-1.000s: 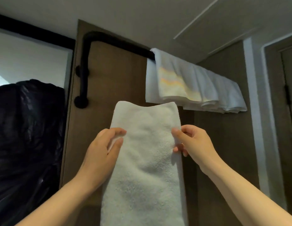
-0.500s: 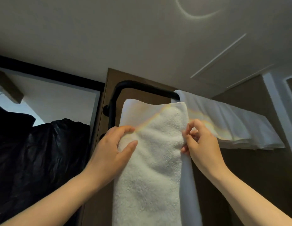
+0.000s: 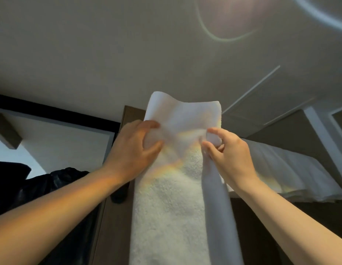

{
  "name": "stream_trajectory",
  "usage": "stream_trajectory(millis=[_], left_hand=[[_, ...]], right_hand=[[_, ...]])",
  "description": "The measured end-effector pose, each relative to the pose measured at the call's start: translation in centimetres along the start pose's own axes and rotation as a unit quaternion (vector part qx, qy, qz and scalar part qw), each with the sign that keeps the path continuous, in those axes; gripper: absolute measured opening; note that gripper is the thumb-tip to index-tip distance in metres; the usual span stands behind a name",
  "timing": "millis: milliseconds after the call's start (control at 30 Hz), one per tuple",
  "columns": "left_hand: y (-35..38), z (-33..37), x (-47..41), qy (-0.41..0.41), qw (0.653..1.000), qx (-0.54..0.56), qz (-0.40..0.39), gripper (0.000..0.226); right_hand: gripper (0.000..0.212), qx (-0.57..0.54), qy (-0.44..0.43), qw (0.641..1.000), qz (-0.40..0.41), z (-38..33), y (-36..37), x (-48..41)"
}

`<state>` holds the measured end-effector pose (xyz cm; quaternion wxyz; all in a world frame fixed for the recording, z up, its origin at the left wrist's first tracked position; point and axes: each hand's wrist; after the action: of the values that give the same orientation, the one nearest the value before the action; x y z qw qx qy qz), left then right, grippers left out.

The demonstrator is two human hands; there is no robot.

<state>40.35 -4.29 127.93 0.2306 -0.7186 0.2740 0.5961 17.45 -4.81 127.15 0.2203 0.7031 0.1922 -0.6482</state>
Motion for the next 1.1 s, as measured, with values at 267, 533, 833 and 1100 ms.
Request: stream_trajectory(millis=[267, 533, 833, 1100], left_hand=[[0.2, -1.9, -4.2, 0.028, 0.999, -0.046, -0.002, 0.046], [2.8, -3.8, -4.5, -0.018, 0.999, -0.050, -0.005, 0.049], [3.6, -4.2, -4.7, -0.017, 1.000, -0.008, -0.006, 0.049], [3.6, -4.5, -6.5, -0.075, 0.993, -0.051, -0.074, 0.059]], right_hand=[[0.041, 0.000, 0.004, 1.000, -0.006, 0.3, 1.1, -5.2], [0.049, 0.009, 0.017, 0.998, -0.055, 1.3, 3.4, -6.2], [0.042, -0.028, 0.037, 0.998, -0.042, 1.8, 4.4, -6.7], [0.042, 0.121, 0.039, 0.978, -0.166, 1.2, 4.6, -9.0]])
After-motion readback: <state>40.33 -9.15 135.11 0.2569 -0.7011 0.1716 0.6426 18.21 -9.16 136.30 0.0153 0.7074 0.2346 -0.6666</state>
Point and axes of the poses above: each hand's wrist, its own x-axis away from the middle knuckle, its own y-axis out of the palm, z = x × y, and after that the axes turned 5 degrees about x, right-handed
